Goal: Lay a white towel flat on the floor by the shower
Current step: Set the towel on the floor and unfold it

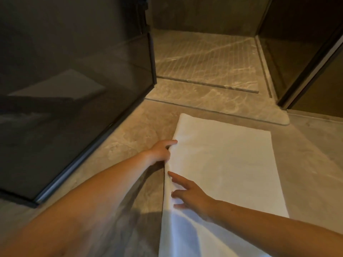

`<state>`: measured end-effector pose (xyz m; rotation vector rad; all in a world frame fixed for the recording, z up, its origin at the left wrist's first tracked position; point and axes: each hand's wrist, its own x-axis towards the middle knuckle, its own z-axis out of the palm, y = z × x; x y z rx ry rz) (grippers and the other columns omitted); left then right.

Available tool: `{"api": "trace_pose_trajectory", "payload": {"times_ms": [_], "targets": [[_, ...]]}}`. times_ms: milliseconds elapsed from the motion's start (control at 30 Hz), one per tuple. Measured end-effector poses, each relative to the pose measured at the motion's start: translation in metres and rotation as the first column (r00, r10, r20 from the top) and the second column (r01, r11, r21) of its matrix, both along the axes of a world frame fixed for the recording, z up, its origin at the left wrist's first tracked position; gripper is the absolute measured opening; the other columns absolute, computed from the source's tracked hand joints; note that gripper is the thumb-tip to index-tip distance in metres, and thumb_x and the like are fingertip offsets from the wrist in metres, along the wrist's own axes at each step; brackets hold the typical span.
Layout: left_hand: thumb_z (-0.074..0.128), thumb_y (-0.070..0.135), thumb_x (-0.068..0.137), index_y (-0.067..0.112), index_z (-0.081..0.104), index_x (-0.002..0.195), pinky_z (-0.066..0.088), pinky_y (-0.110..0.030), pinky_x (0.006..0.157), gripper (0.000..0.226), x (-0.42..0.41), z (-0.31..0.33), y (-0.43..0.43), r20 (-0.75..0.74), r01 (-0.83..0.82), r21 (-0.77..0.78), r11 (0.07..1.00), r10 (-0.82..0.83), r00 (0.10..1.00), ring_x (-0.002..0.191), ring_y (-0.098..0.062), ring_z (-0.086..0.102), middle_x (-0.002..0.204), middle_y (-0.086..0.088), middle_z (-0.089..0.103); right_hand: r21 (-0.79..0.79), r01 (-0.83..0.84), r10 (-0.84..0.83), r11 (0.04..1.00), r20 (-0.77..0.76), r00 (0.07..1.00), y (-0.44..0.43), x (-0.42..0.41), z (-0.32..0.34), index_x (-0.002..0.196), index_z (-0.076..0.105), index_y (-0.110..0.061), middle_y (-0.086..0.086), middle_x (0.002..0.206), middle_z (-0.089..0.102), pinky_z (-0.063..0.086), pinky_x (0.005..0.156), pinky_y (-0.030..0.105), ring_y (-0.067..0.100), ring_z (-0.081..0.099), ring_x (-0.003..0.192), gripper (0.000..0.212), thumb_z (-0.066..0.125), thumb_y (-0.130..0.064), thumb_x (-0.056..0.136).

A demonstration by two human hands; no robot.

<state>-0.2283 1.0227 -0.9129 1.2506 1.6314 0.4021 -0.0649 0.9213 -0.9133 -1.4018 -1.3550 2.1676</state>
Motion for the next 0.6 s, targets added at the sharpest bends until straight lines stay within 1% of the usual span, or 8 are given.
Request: {"api": "trace_pose_trajectory", "payload": {"times_ms": [67,100,133,167,233,333,400,600], "targets": [[0.046,-0.01,0.087,0.02,0.036,0.148,0.03,-0.036,0.113,0.068,0.002,-0.011,-0.006,-0.217,0.063,0.095,0.994,-0.041,0.975,0.144,-0.029,0.02,0.158,-0.002,0.023,0.294,0.027,-0.061,0.955,0.11,0.992,0.001,0.006,-0.007,0.141,0.044,-0.027,-0.004,0.148,0.039,0.039,0.098,0.021,0.018,0.04,0.135,0.053,0.05,-0.002,0.094],[0.044,0.001,0.092,0.022,0.03,0.151,0.026,-0.038,0.115,0.063,0.005,-0.017,-0.011,-0.38,0.165,0.159,0.973,-0.094,0.92,0.145,-0.029,0.017,0.159,0.001,0.019,0.496,-0.021,-0.098,0.868,0.213,0.972,0.003,0.013,-0.011,0.142,0.043,-0.023,-0.001,0.149,0.039,0.034,0.102,0.018,0.018,0.039,0.137,0.048,0.047,-0.005,0.097],[0.041,0.013,0.097,0.023,0.023,0.153,0.021,-0.039,0.117,0.059,0.008,-0.025,-0.017,-0.53,0.289,0.224,0.931,-0.132,0.838,0.146,-0.028,0.012,0.161,0.003,0.013,0.649,-0.151,-0.108,0.746,0.341,0.934,0.008,0.021,-0.017,0.145,0.039,-0.019,0.002,0.153,0.035,0.027,0.108,0.017,0.018,0.034,0.14,0.047,0.044,-0.011,0.099],[0.036,0.024,0.1,0.024,0.016,0.154,0.015,-0.04,0.119,0.057,0.012,-0.032,-0.022,-0.631,0.397,0.282,0.873,-0.143,0.762,0.147,-0.025,0.007,0.162,0.004,0.008,0.717,-0.302,-0.115,0.628,0.47,0.875,0.013,0.03,-0.023,0.15,0.03,-0.017,0.002,0.157,0.027,0.018,0.114,0.019,0.017,0.026,0.144,0.05,0.04,-0.018,0.101],[0.026,0.037,0.102,0.023,0.007,0.155,0.002,-0.038,0.12,0.058,0.023,-0.045,-0.032,-0.71,0.513,0.334,0.791,-0.147,0.689,0.148,-0.018,-0.004,0.163,0.005,-0.001,0.692,-0.512,-0.15,0.508,0.657,0.739,0.022,0.045,-0.039,0.155,0.012,-0.017,0.001,0.163,0.009,0.006,0.12,0.028,0.015,0.008,0.149,0.056,0.029,-0.031,0.103],[0.018,0.043,0.102,0.02,-0.001,0.155,-0.007,-0.037,0.12,0.06,0.034,-0.066,-0.044,-0.746,0.566,0.293,0.771,-0.185,0.639,0.147,-0.016,-0.013,0.162,0.002,-0.009,0.601,-0.63,-0.191,0.491,0.78,0.595,0.025,0.059,-0.06,0.155,-0.003,-0.022,-0.003,0.163,-0.006,-0.003,0.121,0.039,0.016,-0.007,0.15,0.06,0.015,-0.042,0.102],[0.015,0.045,0.102,0.02,-0.005,0.154,-0.01,-0.035,0.119,0.062,0.034,-0.079,-0.051,-0.753,0.57,0.271,0.776,-0.198,0.628,0.146,-0.015,-0.018,0.162,0.0,-0.013,0.594,-0.66,-0.202,0.461,0.794,0.573,0.024,0.064,-0.071,0.155,-0.007,-0.024,-0.007,0.161,-0.01,-0.007,0.121,0.038,0.014,-0.01,0.149,0.06,0.011,-0.045,0.101],[-0.001,0.052,0.095,0.02,-0.007,0.154,-0.012,-0.034,0.118,0.067,0.032,-0.093,-0.05,-0.773,0.583,0.297,0.756,-0.168,0.611,0.143,-0.013,-0.025,0.161,-0.001,-0.012,0.618,-0.648,-0.203,0.444,0.774,0.599,0.026,0.069,-0.081,0.155,-0.003,-0.026,-0.008,0.162,-0.004,-0.008,0.12,0.037,0.01,-0.013,0.148,0.062,0.005,-0.049,0.098]]}}
